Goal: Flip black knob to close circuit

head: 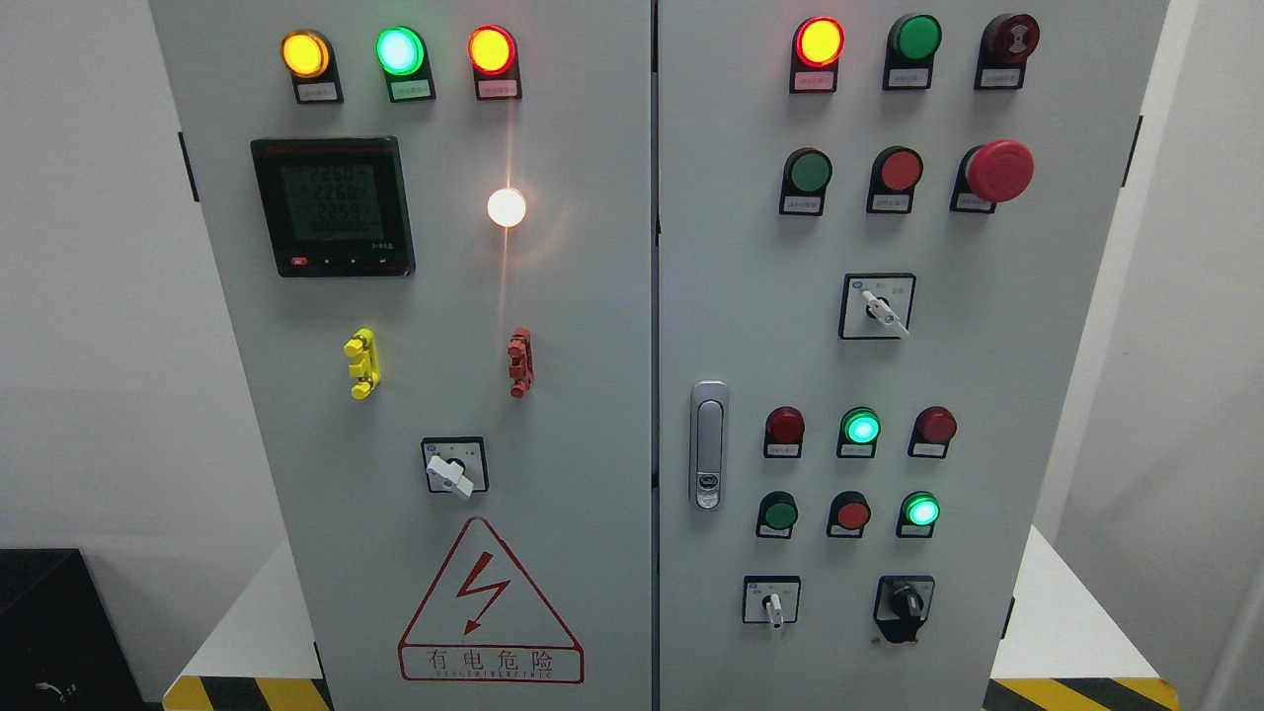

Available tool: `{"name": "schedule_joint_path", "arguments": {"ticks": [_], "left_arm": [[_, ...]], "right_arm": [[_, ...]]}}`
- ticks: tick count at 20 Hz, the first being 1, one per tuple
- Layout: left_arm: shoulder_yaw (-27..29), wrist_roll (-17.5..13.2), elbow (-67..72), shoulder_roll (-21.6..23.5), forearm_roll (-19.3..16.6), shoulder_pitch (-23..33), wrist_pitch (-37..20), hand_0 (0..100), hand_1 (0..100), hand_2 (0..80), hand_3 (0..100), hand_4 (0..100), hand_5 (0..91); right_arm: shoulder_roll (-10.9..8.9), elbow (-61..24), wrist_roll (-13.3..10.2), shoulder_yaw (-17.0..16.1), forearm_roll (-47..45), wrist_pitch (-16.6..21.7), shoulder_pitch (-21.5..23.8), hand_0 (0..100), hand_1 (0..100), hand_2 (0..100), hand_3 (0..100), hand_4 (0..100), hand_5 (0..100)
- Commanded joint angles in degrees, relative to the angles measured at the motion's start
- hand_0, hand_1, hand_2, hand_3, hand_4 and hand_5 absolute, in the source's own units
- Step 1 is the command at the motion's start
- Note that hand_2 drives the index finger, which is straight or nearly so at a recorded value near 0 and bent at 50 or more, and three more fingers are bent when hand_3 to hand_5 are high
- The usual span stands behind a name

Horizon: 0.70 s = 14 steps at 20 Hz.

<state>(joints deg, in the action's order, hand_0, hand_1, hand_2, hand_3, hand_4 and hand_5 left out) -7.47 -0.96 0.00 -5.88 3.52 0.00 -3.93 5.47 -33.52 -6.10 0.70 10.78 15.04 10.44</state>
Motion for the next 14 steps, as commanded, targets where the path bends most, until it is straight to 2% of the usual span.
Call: {"name": "schedule_joint_path", "arguments": {"ticks": [1,4,6,7,9,14], "left_arm": [[0.00,-0.01,-1.32,-0.01,0.00,1.23,-0.02,12,56,0.0,0,0,0.0],[0.00,-0.01,-1.32,-0.01,0.00,1.23,-0.02,12,56,0.0,0,0,0.0],[0.00,-0.01,-1.32,-0.01,0.00,1.23,-0.02,12,56,0.0,0,0,0.0],[0.00,-0.01,-1.32,-0.01,0.00,1.23,-0.02,12,56,0.0,0,0,0.0],[0.00,-0.01,-1.32,-0.01,0.00,1.23,-0.02,12,56,0.0,0,0,0.0],[0.00,-0.01,-1.32,0.08,0.00,1.23,-0.02,12,56,0.0,0,0,0.0]], "right_arm": [[-0.28,-14.45,-2.51,4.75,8.28,-0.10,0.20,0,0,56,81,70,61],[-0.46,-18.67,-4.35,3.44,13.11,-0.28,0.20,0,0,64,86,75,68],[-0.37,-22.18,-6.11,0.37,18.46,-0.28,0.37,0,0,75,93,79,76],[-0.02,-24.46,-6.38,-1.13,21.71,-0.37,0.55,0,0,76,94,80,78],[0.16,-29.56,-6.47,-3.07,28.65,-0.54,1.51,0,1,84,99,84,85],[0.77,-38.80,-5.94,-6.41,37.98,-0.63,2.31,0,2,87,100,88,89]]}}
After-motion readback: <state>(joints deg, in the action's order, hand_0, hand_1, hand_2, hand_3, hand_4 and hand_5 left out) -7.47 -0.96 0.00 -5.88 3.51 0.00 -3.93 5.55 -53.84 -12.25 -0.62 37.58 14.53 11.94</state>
